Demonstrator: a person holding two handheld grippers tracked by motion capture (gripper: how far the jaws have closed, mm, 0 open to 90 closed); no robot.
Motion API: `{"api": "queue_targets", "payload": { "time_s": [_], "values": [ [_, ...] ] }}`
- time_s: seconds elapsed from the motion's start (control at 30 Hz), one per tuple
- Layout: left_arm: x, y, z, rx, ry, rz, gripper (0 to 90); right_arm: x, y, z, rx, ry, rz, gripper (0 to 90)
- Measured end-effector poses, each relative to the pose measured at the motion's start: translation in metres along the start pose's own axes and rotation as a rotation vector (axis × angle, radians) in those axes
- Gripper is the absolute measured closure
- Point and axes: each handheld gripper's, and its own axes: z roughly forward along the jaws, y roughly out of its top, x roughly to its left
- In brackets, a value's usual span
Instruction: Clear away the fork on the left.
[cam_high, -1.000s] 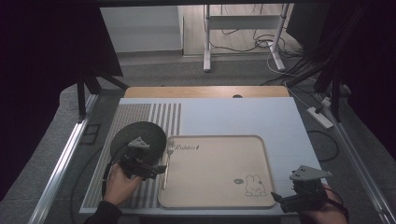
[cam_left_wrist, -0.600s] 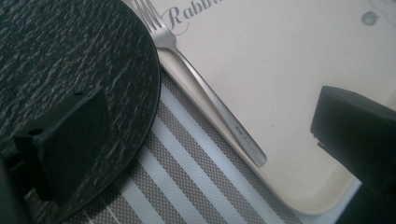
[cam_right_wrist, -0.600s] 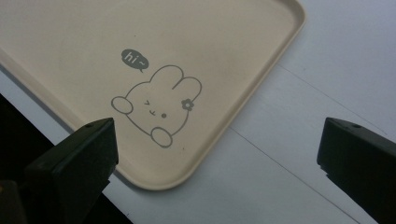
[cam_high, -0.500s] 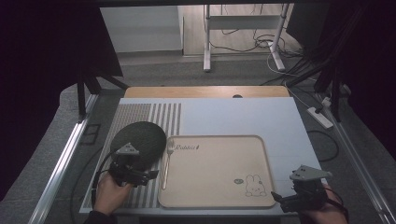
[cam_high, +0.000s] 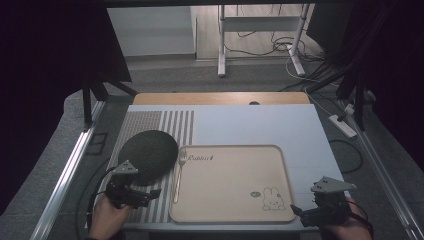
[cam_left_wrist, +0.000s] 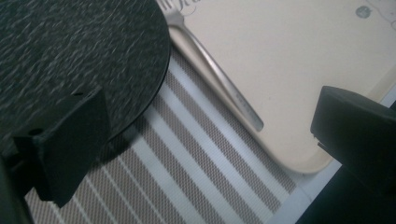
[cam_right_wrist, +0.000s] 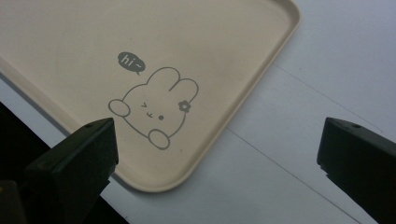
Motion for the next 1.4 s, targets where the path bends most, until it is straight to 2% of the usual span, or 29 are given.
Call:
{"api": "queue_targets", "payload": {
  "time_s": [0.3, 0.4, 0.47, 0.57, 1.0, 1.23, 1.4],
  "values": [
    [0.001, -0.018, -0.013, -0.015, 0.018, -0.044, 0.0, -0.001, 0.000, -0.001, -0.006, -0.007, 0.019, 0.0],
    [0.002, -0.024, -0.017, -0.022, 0.004, -0.060, 0.0, -0.002, 0.000, -0.001, -0.006, -0.011, 0.021, 0.0],
    [0.002, -0.026, -0.021, -0.044, 0.008, -0.068, 0.0, -0.002, 0.000, -0.001, -0.007, -0.013, 0.022, 0.0],
    [0.002, -0.029, -0.024, -0.052, 0.018, -0.086, 0.0, -0.002, 0.000, -0.001, -0.010, -0.014, 0.025, 0.0],
    [-0.004, -0.039, -0.035, -0.065, 0.036, -0.090, 0.0, -0.003, -0.001, -0.002, -0.018, -0.020, 0.040, 0.0],
    [-0.009, -0.042, -0.038, -0.048, 0.070, -0.075, 0.0, -0.003, -0.001, -0.002, -0.021, -0.025, 0.049, 0.0],
    [-0.010, -0.042, -0.038, -0.041, 0.067, -0.073, 0.0, -0.003, -0.001, -0.002, -0.018, -0.026, 0.045, 0.0]
  ]
}}
